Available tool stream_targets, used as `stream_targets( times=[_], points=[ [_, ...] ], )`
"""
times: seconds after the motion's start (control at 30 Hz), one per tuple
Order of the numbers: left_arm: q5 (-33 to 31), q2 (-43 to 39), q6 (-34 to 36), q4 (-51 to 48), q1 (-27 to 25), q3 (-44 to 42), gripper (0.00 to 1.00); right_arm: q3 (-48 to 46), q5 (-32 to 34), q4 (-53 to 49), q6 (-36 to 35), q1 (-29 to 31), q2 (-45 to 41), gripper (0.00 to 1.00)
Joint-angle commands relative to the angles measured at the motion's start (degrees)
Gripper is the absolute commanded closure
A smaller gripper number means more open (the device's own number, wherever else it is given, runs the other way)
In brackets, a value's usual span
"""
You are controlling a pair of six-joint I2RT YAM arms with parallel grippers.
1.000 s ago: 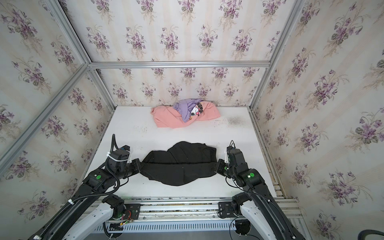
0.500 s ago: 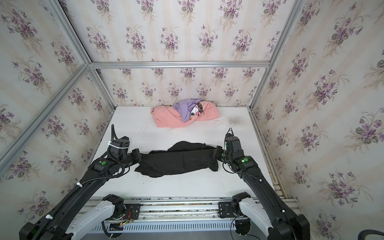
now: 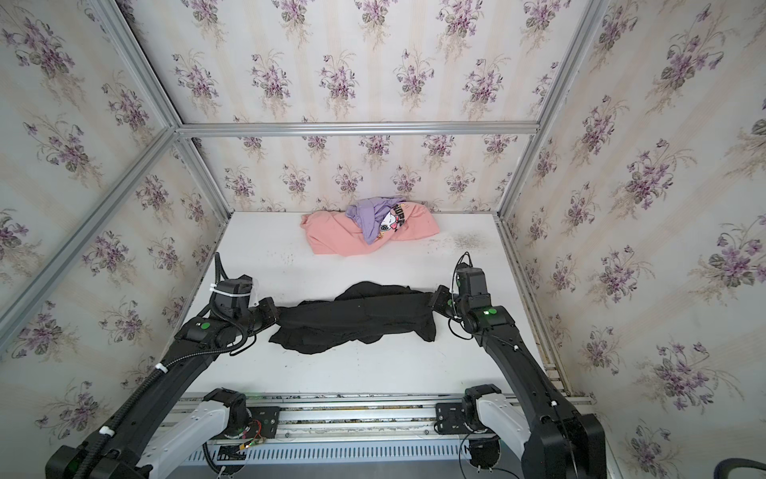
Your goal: Pick out a specific cloth from the pile
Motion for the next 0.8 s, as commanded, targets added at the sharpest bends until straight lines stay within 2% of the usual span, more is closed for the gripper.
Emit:
stream_targets(
  times=[0.0, 0.3, 0.77],
  points=[
    [-1.87, 0.61, 0.58, 0.48, 0.26, 0.68, 1.0, 0.52, 1.84, 2.81, -0.65, -0.28, 0.62, 1.0],
    [-1.47, 2.91, 1.31, 0.61, 0.29, 2.65, 1.0, 0.85, -0.2, 5.69, -0.35, -0.28, 2.82, 1.0],
    [-1.25, 9.85, 0.89, 6.47, 0.22, 1.09, 0.98, 0.2, 0.26, 10.94, -1.27, -0.25, 8.18, 1.0]
  ],
)
